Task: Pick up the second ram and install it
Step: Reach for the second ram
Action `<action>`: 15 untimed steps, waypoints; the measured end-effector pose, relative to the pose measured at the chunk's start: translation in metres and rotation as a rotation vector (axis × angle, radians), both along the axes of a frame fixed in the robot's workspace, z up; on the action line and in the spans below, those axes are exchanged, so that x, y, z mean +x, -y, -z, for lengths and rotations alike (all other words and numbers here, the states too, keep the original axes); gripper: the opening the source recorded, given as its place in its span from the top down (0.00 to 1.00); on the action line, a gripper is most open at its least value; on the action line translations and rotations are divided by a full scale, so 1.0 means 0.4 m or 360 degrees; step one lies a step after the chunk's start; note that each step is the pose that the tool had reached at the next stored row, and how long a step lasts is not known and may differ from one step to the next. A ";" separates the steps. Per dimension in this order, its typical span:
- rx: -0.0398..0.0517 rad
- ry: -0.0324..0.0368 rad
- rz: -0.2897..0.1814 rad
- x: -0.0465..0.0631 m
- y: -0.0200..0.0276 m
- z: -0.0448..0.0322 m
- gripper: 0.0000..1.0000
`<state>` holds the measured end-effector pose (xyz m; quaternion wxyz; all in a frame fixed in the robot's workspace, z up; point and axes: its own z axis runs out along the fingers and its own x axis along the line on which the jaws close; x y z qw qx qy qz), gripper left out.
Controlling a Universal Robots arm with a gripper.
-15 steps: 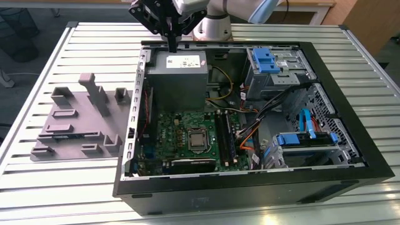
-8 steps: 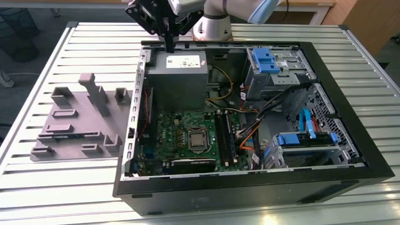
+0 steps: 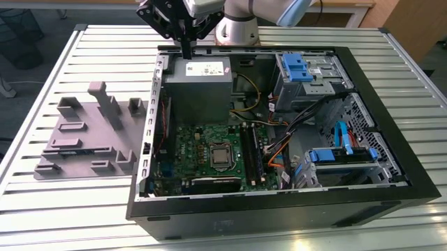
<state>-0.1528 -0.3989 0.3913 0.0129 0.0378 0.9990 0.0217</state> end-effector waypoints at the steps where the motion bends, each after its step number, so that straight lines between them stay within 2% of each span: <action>1: 0.0000 0.0000 0.0000 0.000 0.000 0.000 0.89; 15: 0.0000 0.0000 0.0000 -0.025 0.000 0.000 0.89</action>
